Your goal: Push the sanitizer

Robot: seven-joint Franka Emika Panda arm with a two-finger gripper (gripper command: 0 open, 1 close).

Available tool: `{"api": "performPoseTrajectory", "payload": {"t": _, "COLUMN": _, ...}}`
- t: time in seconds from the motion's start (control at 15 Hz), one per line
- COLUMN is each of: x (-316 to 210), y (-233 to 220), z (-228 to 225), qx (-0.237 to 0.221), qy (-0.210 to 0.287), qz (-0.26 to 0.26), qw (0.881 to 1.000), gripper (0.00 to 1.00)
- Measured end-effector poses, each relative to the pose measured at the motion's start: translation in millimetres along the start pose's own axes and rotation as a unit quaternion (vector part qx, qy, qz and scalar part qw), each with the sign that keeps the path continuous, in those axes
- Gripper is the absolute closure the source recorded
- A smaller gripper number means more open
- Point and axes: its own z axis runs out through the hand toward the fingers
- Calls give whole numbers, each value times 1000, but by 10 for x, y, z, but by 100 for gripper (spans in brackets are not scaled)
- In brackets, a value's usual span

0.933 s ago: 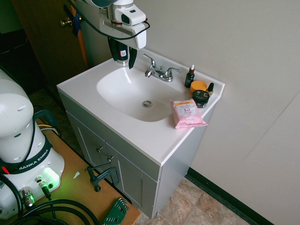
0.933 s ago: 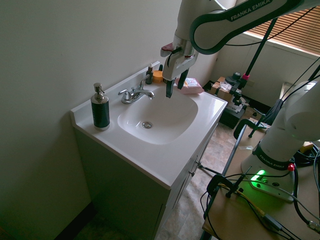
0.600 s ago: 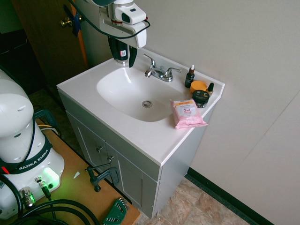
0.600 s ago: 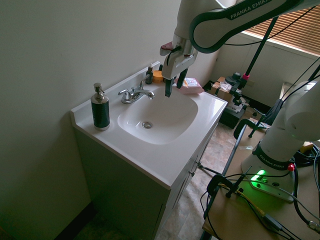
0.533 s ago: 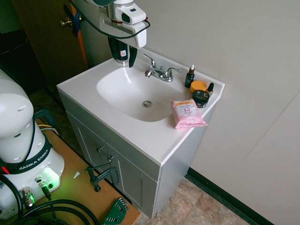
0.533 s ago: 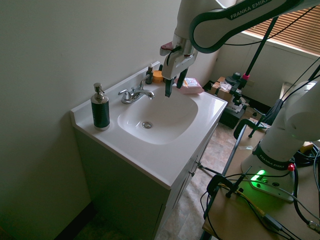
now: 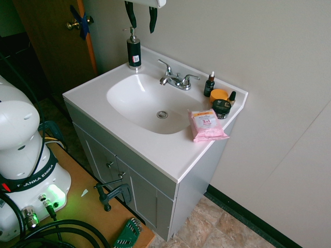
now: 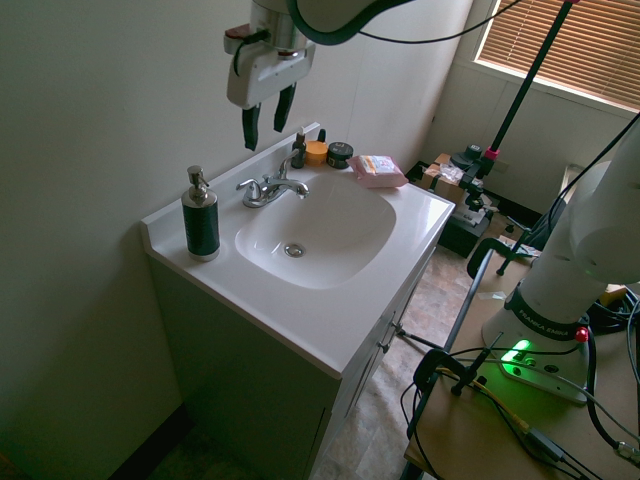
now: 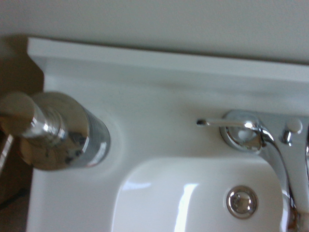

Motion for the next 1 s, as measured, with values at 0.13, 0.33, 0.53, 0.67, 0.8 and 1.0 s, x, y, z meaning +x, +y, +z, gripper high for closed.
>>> {"api": "performPoseTrajectory", "payload": {"t": 0.13, "x": 23, "y": -270, "z": -75, "qx": -5, "qy": 2, "qz": -9, "qw": 1000, "gripper": 100}}
{"api": "performPoseTrajectory", "payload": {"t": 0.33, "x": -9, "y": -599, "z": -132, "qx": -8, "qy": 6, "qz": -19, "qw": 1000, "gripper": 100}}
{"api": "performPoseTrajectory", "payload": {"t": 0.53, "x": -83, "y": -819, "z": -84, "qx": -16, "qy": 4, "qz": -28, "qw": 999, "gripper": 100}}
{"api": "performPoseTrajectory", "payload": {"t": 0.67, "x": -141, "y": -913, "z": -59, "qx": -20, "qy": 3, "qz": -32, "qw": 999, "gripper": 100}}
{"api": "performPoseTrajectory", "payload": {"t": 0.8, "x": -205, "y": -965, "z": -38, "qx": -22, "qy": 2, "qz": -36, "qw": 999, "gripper": 100}}
{"api": "performPoseTrajectory", "payload": {"t": 1.0, "x": -299, "y": -1019, "z": 35, "qx": -28, "qy": -3, "qz": -42, "qw": 999, "gripper": 100}}
